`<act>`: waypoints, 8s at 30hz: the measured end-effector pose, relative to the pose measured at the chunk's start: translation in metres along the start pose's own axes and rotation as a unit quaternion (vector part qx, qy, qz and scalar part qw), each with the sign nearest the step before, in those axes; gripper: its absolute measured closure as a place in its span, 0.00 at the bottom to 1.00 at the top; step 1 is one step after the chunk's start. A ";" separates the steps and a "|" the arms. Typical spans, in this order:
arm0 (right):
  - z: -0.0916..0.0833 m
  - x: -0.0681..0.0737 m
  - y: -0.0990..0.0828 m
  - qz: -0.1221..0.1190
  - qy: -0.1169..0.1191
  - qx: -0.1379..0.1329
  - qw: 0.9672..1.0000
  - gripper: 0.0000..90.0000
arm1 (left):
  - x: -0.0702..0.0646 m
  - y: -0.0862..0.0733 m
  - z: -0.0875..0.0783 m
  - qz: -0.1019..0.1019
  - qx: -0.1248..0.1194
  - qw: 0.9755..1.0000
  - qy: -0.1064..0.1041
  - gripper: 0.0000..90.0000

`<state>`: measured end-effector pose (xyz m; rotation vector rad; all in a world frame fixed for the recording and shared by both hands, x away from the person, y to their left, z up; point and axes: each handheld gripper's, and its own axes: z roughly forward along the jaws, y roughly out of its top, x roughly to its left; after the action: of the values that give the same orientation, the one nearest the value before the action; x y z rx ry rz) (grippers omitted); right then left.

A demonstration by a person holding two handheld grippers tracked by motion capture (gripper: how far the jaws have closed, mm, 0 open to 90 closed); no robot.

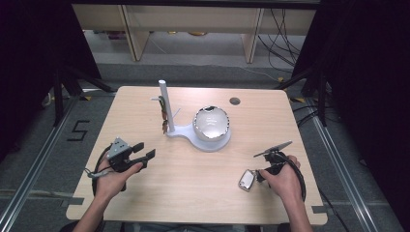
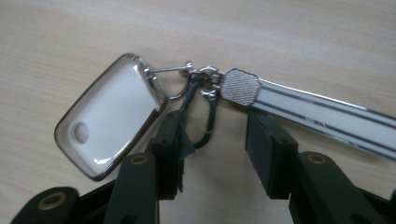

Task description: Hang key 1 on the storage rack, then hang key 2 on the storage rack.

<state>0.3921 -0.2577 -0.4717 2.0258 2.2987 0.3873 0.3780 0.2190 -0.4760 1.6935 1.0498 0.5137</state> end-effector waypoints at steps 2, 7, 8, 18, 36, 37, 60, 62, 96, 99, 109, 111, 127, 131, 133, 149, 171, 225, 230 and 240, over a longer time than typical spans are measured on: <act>0.000 -0.001 0.001 0.002 -0.006 -0.007 1.000 0.62 | 0.000 -0.001 0.001 0.000 -0.001 1.000 -0.003 0.46; 0.003 0.009 0.002 -0.016 0.009 0.000 1.000 0.61 | 0.000 0.000 0.001 0.002 0.000 1.000 -0.003 0.46; 0.003 0.010 0.003 -0.011 0.010 0.001 1.000 0.61 | 0.000 0.000 0.001 0.002 -0.001 1.000 -0.004 0.46; 0.006 0.014 0.005 -0.030 -0.019 0.004 0.999 0.62 | 0.000 0.000 0.001 0.002 0.000 1.000 -0.004 0.45; 0.006 0.017 0.007 -0.073 -0.027 0.015 0.997 0.77 | 0.000 -0.001 0.001 0.001 0.000 1.000 -0.004 0.45; 0.006 0.017 0.007 -0.073 -0.027 0.015 0.997 0.77 | 0.000 -0.001 0.001 0.001 0.000 1.000 -0.004 0.45; -0.006 0.005 0.014 -0.067 0.051 -0.003 0.996 0.86 | -0.001 -0.001 0.001 -0.001 -0.002 1.000 -0.005 0.45; -0.006 0.008 0.013 -0.047 0.049 0.008 0.998 0.84 | -0.001 -0.001 0.001 0.000 -0.002 1.000 -0.005 0.45; -0.086 0.042 0.029 -0.146 0.083 0.016 0.986 0.97 | -0.047 0.025 0.003 0.047 -0.023 0.995 -0.084 0.45; -0.090 0.048 0.029 -0.141 0.084 0.023 0.986 0.97 | -0.053 0.028 0.004 0.058 -0.023 0.994 -0.094 0.44; -0.094 0.057 0.029 -0.163 0.092 0.018 0.982 0.97 | -0.077 0.036 0.012 0.095 -0.044 0.984 -0.147 0.41; -0.095 0.059 0.030 -0.171 0.100 0.010 0.980 0.97 | -0.077 0.036 0.013 0.097 -0.039 0.984 -0.147 0.41; -0.101 0.078 0.029 -0.194 0.115 -0.007 0.974 0.97 | -0.081 0.035 0.010 0.128 -0.047 0.980 -0.145 0.40; -0.103 0.084 0.027 -0.207 0.120 -0.012 0.971 0.97 | -0.082 0.035 0.009 0.131 -0.050 0.979 -0.150 0.40; -0.104 0.087 0.027 -0.213 0.117 -0.014 0.970 0.97 | -0.082 0.035 0.008 0.132 -0.048 0.979 -0.149 0.39; -0.103 0.102 0.030 -0.237 0.134 -0.014 0.962 0.97 | -0.094 0.043 0.011 0.117 -0.042 0.971 -0.205 0.38; -0.104 0.136 0.031 -0.272 0.164 0.012 0.948 0.97 | -0.123 0.048 0.040 0.207 -0.022 0.923 -0.323 0.45; -0.096 0.148 0.029 -0.306 0.199 0.043 0.930 0.97 | -0.132 0.034 0.058 0.284 0.007 0.878 -0.386 0.80; -0.095 0.147 0.031 -0.320 0.199 0.045 0.925 0.96 | -0.132 0.033 0.058 0.287 0.009 0.875 -0.390 0.84; -0.096 0.149 0.032 -0.309 0.239 0.045 0.919 0.92 | -0.133 0.034 0.054 0.284 0.010 0.879 -0.383 0.88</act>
<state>0.3825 -0.1221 -0.3537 1.1924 3.1160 0.7998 0.3620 0.0760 -0.4453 1.9649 -0.0269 0.1412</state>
